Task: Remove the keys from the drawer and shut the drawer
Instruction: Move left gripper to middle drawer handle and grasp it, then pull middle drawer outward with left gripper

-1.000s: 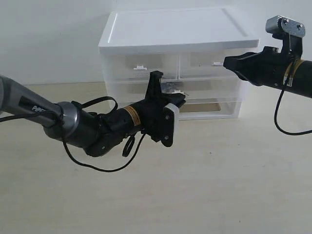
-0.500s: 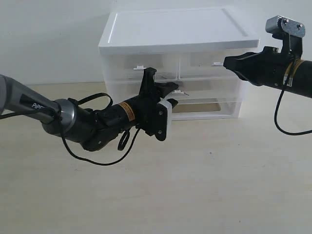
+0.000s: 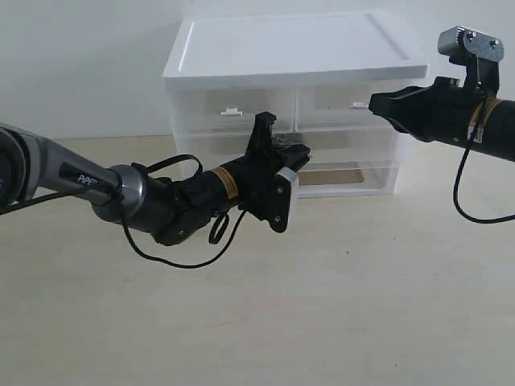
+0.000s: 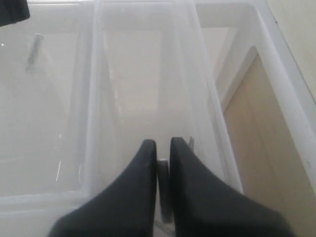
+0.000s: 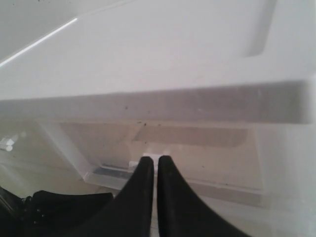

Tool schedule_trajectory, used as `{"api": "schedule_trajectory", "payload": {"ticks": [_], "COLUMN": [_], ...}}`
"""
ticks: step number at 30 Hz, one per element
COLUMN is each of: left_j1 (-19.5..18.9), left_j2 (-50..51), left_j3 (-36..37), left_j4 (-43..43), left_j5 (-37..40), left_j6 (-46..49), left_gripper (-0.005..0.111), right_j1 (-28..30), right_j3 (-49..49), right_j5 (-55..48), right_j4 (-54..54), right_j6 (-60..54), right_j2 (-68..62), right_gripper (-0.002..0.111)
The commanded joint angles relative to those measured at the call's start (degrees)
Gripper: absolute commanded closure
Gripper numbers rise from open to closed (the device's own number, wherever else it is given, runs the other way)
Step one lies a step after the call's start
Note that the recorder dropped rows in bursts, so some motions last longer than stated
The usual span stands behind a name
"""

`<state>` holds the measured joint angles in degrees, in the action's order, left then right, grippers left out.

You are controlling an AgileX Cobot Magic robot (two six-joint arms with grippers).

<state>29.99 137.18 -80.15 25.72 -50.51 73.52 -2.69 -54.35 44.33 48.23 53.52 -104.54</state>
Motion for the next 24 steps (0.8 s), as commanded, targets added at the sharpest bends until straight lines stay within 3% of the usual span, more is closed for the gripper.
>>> {"api": "schedule_trajectory", "payload": {"ticks": [1, 14, 24], "left_j1": [-0.6, 3.1, 5.0], "left_j2": [-0.4, -4.7, -5.1], "left_j3": [-1.0, 7.0, 8.7], "left_j4": [-8.4, -11.3, -11.8], "left_j5": [3.8, 3.0, 2.6], "left_j6": [1.1, 4.5, 5.3], "left_gripper": [0.102, 0.102, 0.102], "right_j1": [0.4, 0.4, 0.4], "right_j3": [-0.4, -0.4, -0.6], "right_j5": [-0.4, -1.3, -1.1], "right_j4": [0.2, 0.0, -3.5], "right_j6": [-0.5, -1.2, -3.4], "right_j2": [-0.1, -0.1, -0.1], "right_gripper": [0.108, 0.108, 0.108]}}
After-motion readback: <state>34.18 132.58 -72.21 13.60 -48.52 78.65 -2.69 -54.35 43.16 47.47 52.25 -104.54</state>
